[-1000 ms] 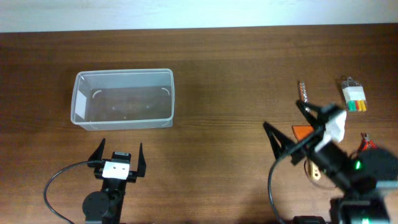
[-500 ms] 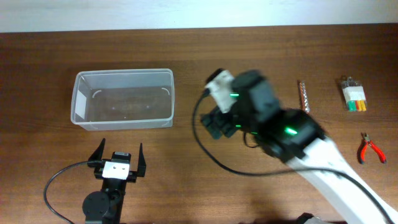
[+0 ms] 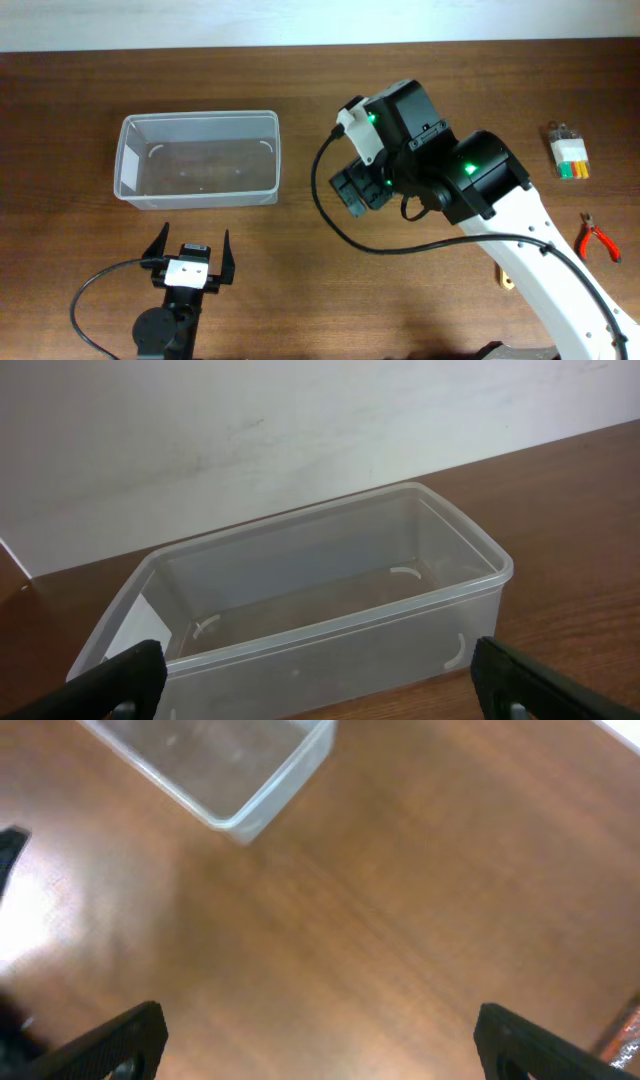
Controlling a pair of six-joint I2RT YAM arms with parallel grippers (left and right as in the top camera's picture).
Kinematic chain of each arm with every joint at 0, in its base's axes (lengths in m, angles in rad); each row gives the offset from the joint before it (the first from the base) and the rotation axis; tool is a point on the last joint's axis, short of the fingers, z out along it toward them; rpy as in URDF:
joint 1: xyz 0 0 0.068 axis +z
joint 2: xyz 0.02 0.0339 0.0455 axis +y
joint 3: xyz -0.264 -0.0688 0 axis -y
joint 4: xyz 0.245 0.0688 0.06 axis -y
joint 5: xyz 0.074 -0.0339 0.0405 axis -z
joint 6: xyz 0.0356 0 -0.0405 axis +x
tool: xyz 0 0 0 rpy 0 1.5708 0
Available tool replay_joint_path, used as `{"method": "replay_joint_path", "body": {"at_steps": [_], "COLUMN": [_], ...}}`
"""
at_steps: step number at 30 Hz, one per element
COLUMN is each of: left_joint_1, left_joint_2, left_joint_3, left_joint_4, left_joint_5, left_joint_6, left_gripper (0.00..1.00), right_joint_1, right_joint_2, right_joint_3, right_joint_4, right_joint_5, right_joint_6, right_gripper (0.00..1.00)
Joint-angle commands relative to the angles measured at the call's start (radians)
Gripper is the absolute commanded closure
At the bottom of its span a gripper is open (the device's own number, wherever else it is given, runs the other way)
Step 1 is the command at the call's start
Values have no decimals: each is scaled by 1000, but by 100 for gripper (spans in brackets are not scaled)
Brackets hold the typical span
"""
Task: Pack container
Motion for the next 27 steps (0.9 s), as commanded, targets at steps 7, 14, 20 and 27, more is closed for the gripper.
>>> {"method": "replay_joint_path", "body": {"at_steps": [7, 14, 20, 27], "left_joint_1": [8, 8, 8, 8], "left_joint_2": [-8, -8, -8, -7], "left_joint_3": [-2, -2, -2, -2], "left_joint_4": [-8, -8, 66, 57], "left_joint_5": [-3, -3, 1, 56], "left_joint_6": [15, 15, 14, -171], "left_gripper": [1, 1, 1, 1], "right_joint_1": [-1, -1, -1, -1], "right_joint_2": [23, 26, 26, 26], "right_joint_3": [10, 10, 10, 10], "right_joint_4": [18, 50, 60, 58], "right_joint_5": [-89, -81, -81, -81], "right_joint_6": [11, 10, 11, 10], "right_gripper": [1, 1, 1, 2]}}
